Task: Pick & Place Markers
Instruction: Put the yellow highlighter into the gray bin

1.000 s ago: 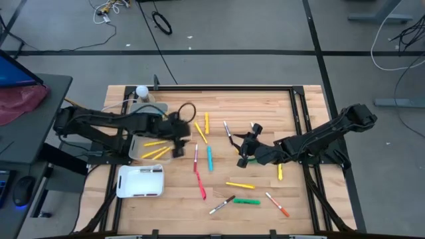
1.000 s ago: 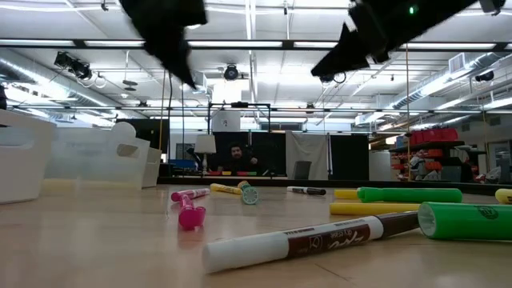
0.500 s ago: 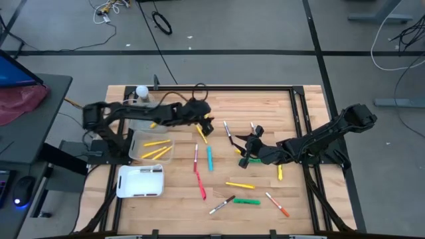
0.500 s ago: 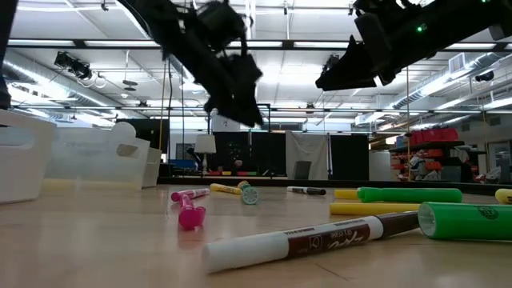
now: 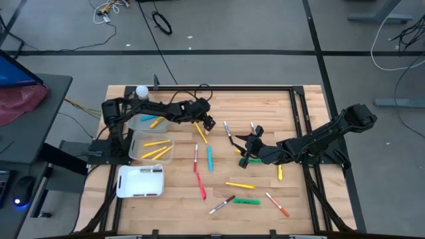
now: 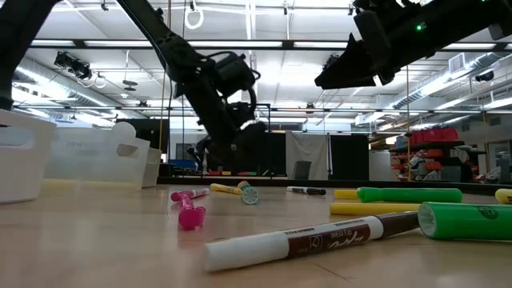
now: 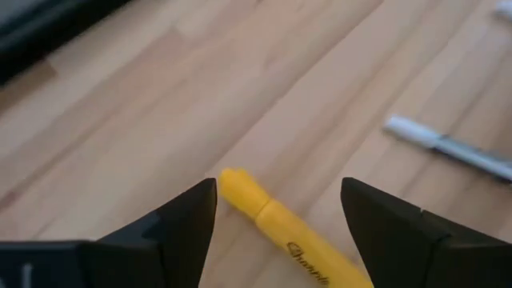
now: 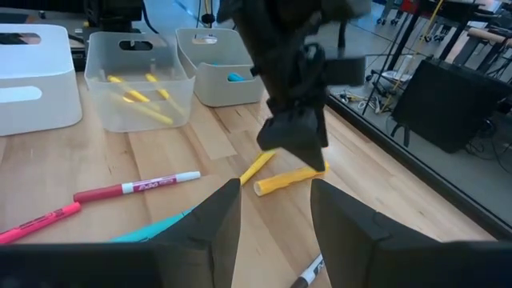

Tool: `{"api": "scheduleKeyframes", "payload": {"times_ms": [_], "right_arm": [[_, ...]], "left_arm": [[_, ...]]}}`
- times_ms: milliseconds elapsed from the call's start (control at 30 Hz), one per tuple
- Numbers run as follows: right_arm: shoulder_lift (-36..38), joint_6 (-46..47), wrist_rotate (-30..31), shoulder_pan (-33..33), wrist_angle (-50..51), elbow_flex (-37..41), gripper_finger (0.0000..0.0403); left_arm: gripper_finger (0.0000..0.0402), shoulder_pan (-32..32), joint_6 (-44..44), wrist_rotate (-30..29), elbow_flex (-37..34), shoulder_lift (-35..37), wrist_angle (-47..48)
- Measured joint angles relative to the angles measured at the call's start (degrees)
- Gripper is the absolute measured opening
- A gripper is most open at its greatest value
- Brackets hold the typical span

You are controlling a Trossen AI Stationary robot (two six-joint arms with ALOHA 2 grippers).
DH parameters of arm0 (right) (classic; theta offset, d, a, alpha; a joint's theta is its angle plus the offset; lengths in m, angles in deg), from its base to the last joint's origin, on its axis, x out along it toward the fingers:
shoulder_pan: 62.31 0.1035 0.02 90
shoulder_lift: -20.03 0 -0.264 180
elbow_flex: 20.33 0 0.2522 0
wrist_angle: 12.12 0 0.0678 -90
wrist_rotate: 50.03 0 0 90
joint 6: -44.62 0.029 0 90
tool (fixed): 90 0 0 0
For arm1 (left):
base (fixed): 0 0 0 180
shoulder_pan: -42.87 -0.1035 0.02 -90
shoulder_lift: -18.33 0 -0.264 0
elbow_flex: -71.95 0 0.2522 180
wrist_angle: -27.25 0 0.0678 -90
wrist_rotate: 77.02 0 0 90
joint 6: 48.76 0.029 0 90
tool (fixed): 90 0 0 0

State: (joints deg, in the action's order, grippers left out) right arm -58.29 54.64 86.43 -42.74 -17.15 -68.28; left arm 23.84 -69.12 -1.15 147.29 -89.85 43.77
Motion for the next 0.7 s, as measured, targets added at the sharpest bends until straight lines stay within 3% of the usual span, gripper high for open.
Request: {"api": "scheduleKeyframes", "payload": {"times_ms": [700], "right_arm": [[0.00,0.00,-0.02,0.00,-0.09,0.00,0.0152]], "left_arm": [[0.0181,-0.40,-2.90,2.23,-0.10,-4.53,-0.45]]}}
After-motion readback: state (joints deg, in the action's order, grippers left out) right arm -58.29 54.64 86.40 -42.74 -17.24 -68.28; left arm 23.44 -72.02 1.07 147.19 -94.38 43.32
